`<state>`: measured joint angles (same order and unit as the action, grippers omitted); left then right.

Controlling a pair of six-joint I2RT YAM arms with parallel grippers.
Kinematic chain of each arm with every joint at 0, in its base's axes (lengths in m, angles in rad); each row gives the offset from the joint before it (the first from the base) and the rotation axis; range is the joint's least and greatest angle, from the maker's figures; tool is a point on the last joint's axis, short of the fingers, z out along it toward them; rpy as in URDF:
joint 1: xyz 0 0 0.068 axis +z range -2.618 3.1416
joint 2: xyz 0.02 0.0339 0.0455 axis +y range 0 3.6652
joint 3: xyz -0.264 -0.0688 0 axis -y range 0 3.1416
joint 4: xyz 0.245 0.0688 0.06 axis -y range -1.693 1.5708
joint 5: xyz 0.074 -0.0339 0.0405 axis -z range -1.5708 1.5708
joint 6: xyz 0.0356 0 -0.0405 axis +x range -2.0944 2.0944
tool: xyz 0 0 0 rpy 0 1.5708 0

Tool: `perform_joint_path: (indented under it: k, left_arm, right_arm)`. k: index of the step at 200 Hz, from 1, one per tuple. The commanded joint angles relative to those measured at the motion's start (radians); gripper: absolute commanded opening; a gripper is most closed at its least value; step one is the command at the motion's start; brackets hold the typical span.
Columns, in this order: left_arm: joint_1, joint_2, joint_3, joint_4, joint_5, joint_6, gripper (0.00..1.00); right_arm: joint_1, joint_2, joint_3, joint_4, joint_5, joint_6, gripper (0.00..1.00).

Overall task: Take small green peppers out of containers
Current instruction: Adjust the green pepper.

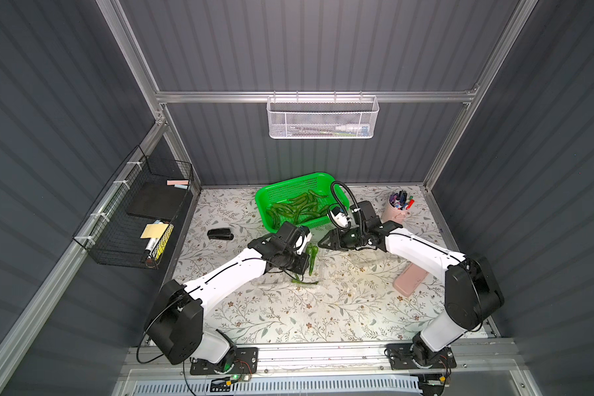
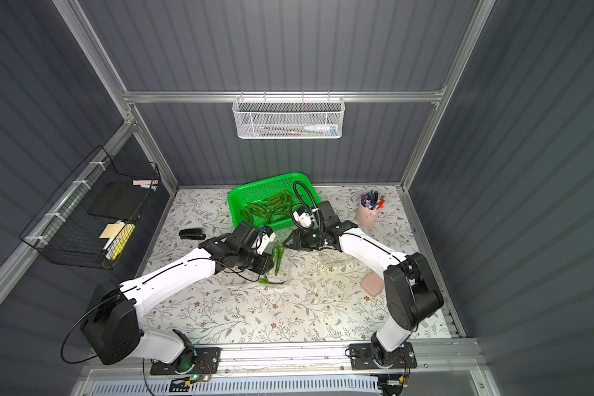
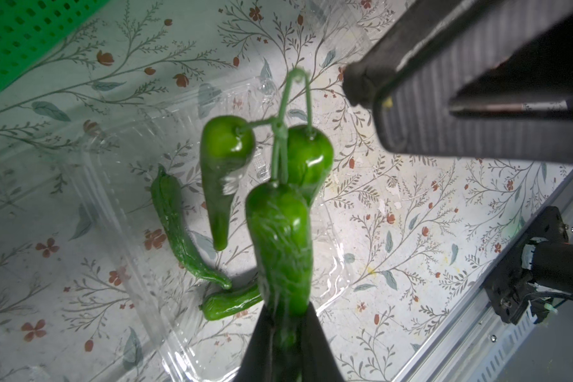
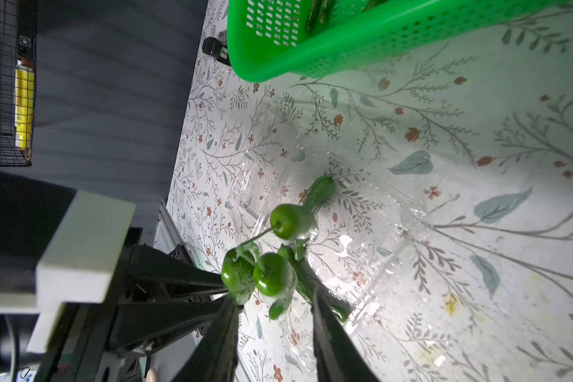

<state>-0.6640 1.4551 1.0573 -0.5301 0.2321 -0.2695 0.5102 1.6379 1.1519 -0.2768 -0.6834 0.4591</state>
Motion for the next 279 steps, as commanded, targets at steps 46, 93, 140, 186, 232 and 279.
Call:
perform_joint_path:
  k: [46,93,140,186,232,279]
  left_arm:
    - [0.004,-0.008,0.001,0.010,0.035,0.015,0.00]
    - [0.003,-0.020,-0.003,0.007,0.027,0.015,0.00]
    - [0.017,-0.001,-0.024,0.023,0.013,0.007,0.00]
    - [0.081,0.022,-0.036,0.038,-0.036,-0.005,0.99]
    - [0.096,0.002,-0.006,0.059,-0.016,0.001,0.99]
    - [0.099,0.023,0.023,0.059,0.002,0.024,0.98]
  right_arm:
    - [0.036,0.066,0.059,0.042,-0.037,-0.024,0.31]
    - [0.041,0.100,0.056,0.049,-0.043,-0.022,0.19]
    - [0.045,0.081,0.030,0.073,-0.038,-0.016,0.05]
    - [0.072,0.041,0.062,-0.060,0.102,-0.117,0.02]
    - [0.188,-0.004,0.144,-0.327,0.409,-0.314,0.03]
    - [0.383,-0.035,0.140,-0.372,0.993,-0.477,0.02]
